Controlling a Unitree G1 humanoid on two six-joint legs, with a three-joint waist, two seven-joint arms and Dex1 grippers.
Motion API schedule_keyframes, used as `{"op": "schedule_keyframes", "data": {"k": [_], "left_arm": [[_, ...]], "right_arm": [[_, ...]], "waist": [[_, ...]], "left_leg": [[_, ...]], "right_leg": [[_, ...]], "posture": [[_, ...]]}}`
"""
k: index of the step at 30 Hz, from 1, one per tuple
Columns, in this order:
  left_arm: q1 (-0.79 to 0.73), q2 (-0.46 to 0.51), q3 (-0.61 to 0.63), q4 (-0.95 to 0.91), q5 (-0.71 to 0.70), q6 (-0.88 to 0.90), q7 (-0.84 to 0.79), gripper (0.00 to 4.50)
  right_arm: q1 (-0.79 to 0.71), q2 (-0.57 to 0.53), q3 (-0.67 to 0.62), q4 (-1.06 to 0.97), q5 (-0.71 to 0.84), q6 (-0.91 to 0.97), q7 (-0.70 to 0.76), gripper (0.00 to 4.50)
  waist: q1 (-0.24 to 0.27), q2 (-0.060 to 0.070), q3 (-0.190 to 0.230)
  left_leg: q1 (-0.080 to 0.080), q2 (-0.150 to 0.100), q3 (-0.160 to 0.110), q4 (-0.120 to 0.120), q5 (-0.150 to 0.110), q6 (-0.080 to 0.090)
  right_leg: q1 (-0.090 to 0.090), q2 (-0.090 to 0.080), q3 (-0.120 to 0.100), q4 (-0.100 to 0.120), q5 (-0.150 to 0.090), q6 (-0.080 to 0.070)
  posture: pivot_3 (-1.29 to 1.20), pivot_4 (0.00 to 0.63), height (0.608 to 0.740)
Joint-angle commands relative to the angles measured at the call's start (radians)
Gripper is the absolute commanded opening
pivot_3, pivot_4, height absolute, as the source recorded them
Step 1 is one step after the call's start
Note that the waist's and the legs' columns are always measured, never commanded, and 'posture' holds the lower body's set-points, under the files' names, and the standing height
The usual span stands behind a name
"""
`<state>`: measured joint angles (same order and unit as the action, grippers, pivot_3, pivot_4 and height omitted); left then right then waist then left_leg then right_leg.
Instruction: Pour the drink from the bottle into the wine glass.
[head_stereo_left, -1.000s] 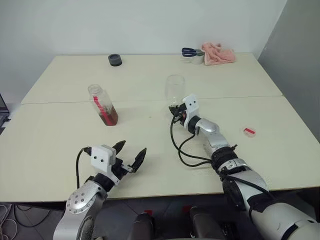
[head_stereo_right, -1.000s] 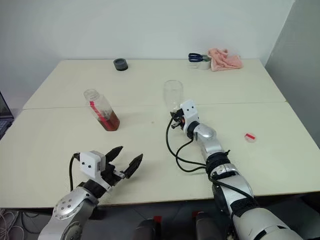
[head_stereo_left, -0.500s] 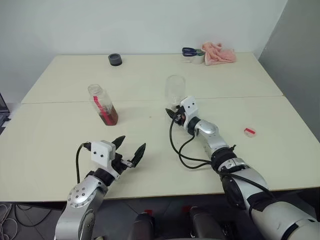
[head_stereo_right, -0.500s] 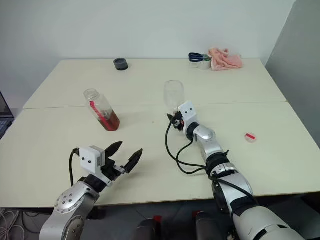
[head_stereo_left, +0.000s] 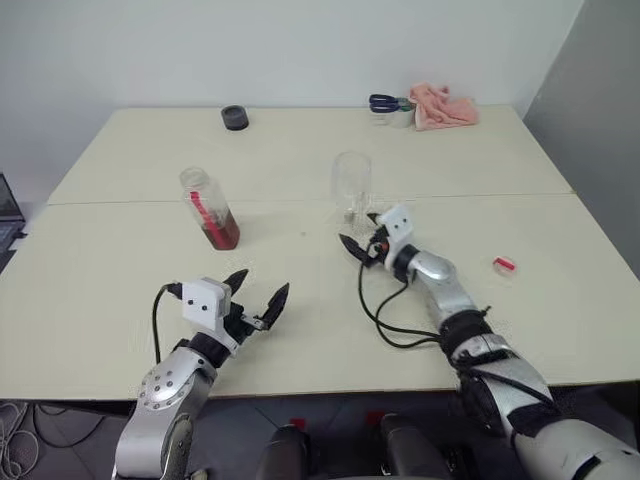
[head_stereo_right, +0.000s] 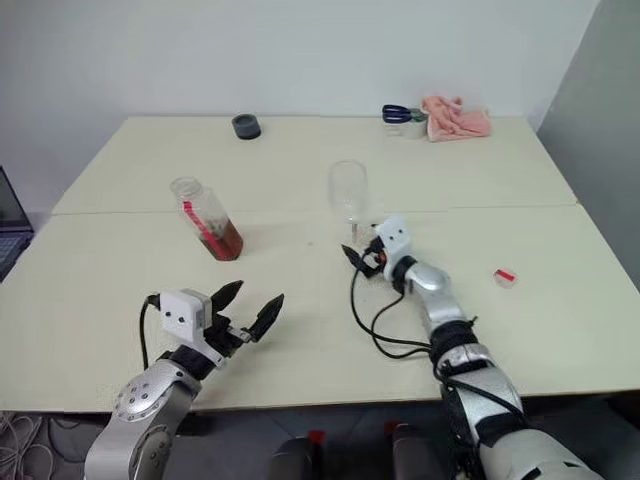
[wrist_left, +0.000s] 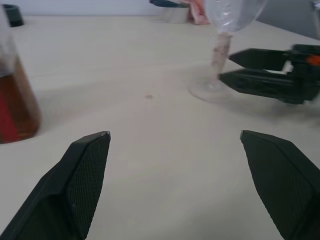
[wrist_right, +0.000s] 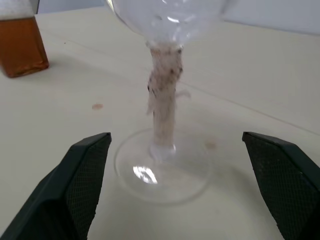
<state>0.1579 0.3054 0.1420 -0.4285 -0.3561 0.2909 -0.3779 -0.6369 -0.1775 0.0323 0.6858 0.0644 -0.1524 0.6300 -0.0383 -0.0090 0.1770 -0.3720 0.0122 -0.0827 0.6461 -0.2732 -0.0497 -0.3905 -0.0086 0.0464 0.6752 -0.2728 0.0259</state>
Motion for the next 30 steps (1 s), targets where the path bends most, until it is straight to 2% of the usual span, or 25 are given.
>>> {"op": "schedule_keyframes", "data": {"k": [1, 4, 6, 7, 11, 18, 30], "left_arm": [[-0.017, -0.005, 0.067, 0.002, -0.002, -0.036, 0.036, 4.5], [-0.04, 0.01, 0.107, 0.036, 0.003, -0.049, 0.044, 4.5], [-0.083, 0.027, 0.137, 0.067, 0.008, -0.052, 0.055, 4.5], [-0.103, 0.033, 0.147, 0.08, 0.01, -0.053, 0.06, 4.5], [-0.199, 0.042, 0.147, 0.171, 0.038, -0.07, 0.076, 4.5], [-0.322, 0.037, 0.148, 0.294, 0.056, -0.113, 0.085, 4.5], [-0.397, 0.051, 0.156, 0.409, 0.061, -0.173, 0.077, 4.5]], "right_arm": [[0.138, -0.125, -0.022, -0.412, 0.098, 0.207, 0.105, 4.47], [0.248, -0.238, -0.055, -0.734, 0.25, 0.403, 0.179, 4.47], [0.302, -0.331, -0.083, -0.946, 0.407, 0.561, 0.242, 4.47], [0.314, -0.366, -0.093, -1.019, 0.463, 0.627, 0.251, 4.47], [0.299, -0.431, -0.095, -1.188, 0.625, 0.806, 0.23, 4.47], [0.253, -0.429, -0.064, -1.238, 0.659, 0.865, 0.182, 4.47], [0.251, -0.412, -0.061, -1.263, 0.669, 0.869, 0.119, 4.47]], "waist": [[0.006, 0.001, 0.001], [0.003, 0.002, 0.002], [0.0, 0.0, 0.004], [0.0, 0.0, 0.005], [0.0, -0.005, 0.007], [0.006, -0.009, 0.009], [0.009, -0.009, 0.009]], "left_leg": [[0.0, 0.0, 0.0, 0.0, 0.0, 0.0], [-0.002, 0.0, 0.0, 0.0, 0.0, 0.0], [-0.002, 0.001, 0.0, 0.0, 0.0, 0.0], [-0.002, 0.001, -0.001, 0.0, 0.0, 0.0], [0.002, 0.003, -0.002, 0.0, 0.0, 0.0], [-0.001, 0.001, -0.001, 0.0, 0.0, 0.0], [-0.008, 0.0, -0.004, -0.001, 0.0, 0.0]], "right_leg": [[0.0, 0.0, 0.0, 0.0, 0.0, 0.0], [-0.002, -0.001, 0.0, -0.002, 0.0, 0.001], [-0.002, 0.0, 0.0, -0.001, -0.001, 0.003], [-0.002, 0.001, 0.0, -0.001, -0.004, 0.007], [0.002, 0.004, -0.001, -0.002, -0.005, 0.008], [0.0, 0.002, -0.001, -0.004, -0.005, 0.008], [0.0, -0.001, -0.005, -0.012, -0.001, 0.005]], "posture": [[0.0, 0.15, 0.74], [0.0, 0.15, 0.74], [0.0, 0.15, 0.74], [0.0, 0.15, 0.74], [0.0, 0.15, 0.74], [0.0, 0.15, 0.74], [0.0, 0.15, 0.74]]}}
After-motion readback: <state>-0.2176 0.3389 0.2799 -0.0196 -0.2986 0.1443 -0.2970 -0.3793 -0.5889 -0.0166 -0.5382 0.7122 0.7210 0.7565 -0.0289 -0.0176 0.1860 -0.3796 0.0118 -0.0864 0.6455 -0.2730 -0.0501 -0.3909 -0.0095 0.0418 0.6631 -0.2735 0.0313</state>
